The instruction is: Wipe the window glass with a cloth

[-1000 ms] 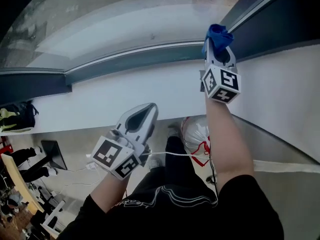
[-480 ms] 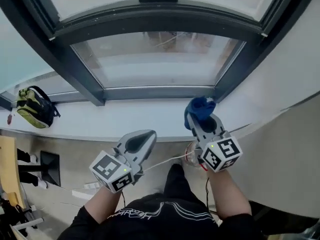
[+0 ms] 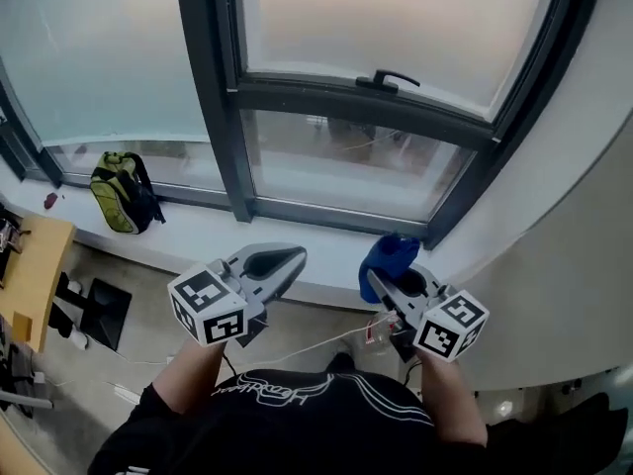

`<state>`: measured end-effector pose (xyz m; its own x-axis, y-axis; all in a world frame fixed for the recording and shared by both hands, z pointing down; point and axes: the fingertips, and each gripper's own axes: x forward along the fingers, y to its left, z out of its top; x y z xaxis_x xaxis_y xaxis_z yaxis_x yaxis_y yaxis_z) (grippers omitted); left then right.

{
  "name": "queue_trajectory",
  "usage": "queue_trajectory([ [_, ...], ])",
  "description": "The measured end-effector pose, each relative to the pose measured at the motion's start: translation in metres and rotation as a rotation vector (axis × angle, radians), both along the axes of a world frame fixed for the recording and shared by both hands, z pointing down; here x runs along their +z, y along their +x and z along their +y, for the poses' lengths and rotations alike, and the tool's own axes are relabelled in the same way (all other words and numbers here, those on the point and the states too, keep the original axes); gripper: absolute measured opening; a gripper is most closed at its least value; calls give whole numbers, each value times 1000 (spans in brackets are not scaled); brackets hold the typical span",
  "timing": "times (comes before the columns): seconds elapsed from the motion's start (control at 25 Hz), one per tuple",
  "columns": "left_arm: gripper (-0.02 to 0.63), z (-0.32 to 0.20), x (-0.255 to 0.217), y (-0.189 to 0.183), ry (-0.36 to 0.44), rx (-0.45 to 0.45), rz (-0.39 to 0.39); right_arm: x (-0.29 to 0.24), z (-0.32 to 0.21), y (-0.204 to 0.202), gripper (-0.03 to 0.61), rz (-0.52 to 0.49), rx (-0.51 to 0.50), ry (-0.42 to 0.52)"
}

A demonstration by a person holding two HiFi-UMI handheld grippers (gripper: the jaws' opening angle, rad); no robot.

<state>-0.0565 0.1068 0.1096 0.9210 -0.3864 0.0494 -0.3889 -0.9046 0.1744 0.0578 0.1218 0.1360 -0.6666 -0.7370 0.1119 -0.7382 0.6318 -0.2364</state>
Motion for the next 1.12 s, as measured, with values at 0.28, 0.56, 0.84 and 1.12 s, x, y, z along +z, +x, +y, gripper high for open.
queue_trajectory([
  [0.28, 6, 32, -48, -16, 92, -12, 1, -53, 28, -32, 94, -26, -54, 53],
  [0.56, 5, 45, -56, -22, 118, -14, 4, -73, 41, -46, 92, -17, -58, 109],
  [0.84, 5, 47, -52, -28, 104, -18, 25, -62, 40, -58, 92, -18, -79, 76],
  [1.12, 5, 47, -36, -34, 56, -31, 36, -56, 35, -61, 92, -34, -78, 62],
])
